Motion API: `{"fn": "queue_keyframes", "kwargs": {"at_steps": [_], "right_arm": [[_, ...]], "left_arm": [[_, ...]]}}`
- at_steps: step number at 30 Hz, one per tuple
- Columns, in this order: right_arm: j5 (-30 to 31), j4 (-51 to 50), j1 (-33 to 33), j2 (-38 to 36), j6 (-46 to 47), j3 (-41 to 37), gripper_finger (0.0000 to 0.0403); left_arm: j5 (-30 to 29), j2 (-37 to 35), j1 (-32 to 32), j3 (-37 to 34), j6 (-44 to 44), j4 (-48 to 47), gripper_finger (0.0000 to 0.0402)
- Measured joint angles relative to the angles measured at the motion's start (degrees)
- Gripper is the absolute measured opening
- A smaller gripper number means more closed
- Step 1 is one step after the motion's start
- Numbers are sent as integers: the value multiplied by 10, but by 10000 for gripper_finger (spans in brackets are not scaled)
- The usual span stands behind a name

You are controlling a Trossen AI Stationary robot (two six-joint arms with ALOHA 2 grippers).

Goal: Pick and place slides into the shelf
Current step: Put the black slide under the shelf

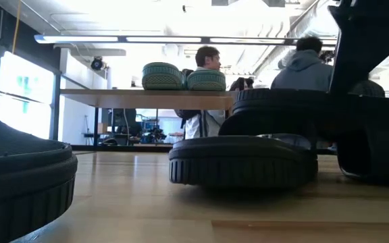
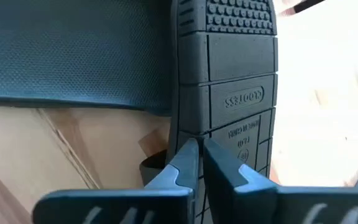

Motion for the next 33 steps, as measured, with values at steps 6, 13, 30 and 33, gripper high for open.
{"fn": "queue_keyframes", "kwargs": {"at_steps": [6,13,30,33], "right_arm": [[2,1,-1,-1,-12,0,1],[16,3,1,-19,-22,0,0],[-19,8,-6,-79,-28,1,1],[-17,9,-5,-79,-36,1,1]], "left_arm": [[-44,0,0,0,18,0,53],[-76,0,1,0,76,-3,53],[-43,63,99,-2,234,30,53],[-20,100,133,-2,300,73,60]]}}
